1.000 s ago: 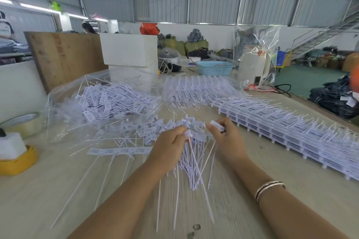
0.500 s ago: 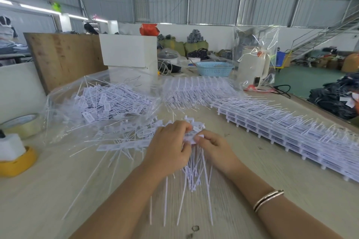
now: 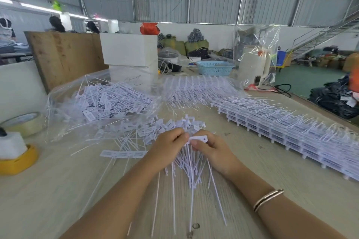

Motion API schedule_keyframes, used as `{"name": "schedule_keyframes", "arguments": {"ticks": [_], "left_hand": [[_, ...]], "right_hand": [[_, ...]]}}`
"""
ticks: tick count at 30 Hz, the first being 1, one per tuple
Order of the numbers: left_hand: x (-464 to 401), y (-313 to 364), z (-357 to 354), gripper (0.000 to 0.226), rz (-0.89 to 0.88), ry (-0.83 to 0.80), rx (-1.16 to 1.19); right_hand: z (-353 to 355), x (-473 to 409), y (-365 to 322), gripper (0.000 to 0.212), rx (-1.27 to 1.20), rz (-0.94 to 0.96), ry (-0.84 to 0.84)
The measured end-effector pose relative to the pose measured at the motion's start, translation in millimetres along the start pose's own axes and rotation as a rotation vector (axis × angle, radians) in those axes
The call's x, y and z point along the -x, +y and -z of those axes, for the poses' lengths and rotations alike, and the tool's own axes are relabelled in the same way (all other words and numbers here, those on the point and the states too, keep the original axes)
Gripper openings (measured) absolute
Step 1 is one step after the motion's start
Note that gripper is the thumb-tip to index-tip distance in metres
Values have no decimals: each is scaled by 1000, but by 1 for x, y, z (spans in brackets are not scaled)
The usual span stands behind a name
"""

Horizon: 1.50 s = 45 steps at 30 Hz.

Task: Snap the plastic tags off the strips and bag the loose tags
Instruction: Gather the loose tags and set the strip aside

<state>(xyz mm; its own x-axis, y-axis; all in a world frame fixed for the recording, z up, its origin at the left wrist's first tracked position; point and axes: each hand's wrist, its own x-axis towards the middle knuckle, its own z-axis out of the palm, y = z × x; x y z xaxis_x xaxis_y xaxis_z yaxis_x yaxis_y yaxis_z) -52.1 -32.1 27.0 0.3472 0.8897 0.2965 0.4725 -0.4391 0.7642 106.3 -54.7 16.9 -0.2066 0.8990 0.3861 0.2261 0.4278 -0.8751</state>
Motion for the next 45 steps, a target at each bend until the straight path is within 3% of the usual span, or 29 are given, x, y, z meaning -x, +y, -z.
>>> {"name": "schedule_keyframes", "arguments": {"ticks": [5,8,10,13,15,17,19,22,25,29,31,34,37,42,45], "left_hand": [[-2,-2,8,24,124,91,342],[0,-14,15,30,72,130,188],[3,-15,13,33,27,141,176],[3,-11,7,31,-86,148,-3],[4,-9,4,22,-200,129,-202],[5,-7,1,14,-259,123,-309],[6,-3,-2,18,-267,111,-298],[7,2,-2,24,-243,119,-212],[6,6,4,15,-221,192,-378],[5,11,10,37,-90,223,-791],[5,13,9,42,-65,228,-827],[6,13,1,42,-97,160,-593],[6,9,-7,45,-44,91,-215],[3,3,-9,30,77,16,76],[1,5,-5,42,165,79,205]], "right_hand": [[3,1,-3,19,-95,152,193],[12,1,2,22,-139,56,316],[13,-5,9,23,99,-105,346],[12,-13,18,58,432,-333,371],[11,-13,18,73,477,-330,426],[8,-9,10,62,463,-200,407],[0,-3,2,46,425,-103,239],[-5,-2,1,40,412,-41,67],[1,-3,-2,28,135,-30,101],[0,-3,2,21,74,-28,79],[-1,-3,1,19,47,-21,71],[0,-2,-2,17,-1,-27,9],[2,-2,-2,20,-24,-33,-6],[-2,-3,-2,19,121,42,110],[-4,-2,-3,28,151,113,274]]}}
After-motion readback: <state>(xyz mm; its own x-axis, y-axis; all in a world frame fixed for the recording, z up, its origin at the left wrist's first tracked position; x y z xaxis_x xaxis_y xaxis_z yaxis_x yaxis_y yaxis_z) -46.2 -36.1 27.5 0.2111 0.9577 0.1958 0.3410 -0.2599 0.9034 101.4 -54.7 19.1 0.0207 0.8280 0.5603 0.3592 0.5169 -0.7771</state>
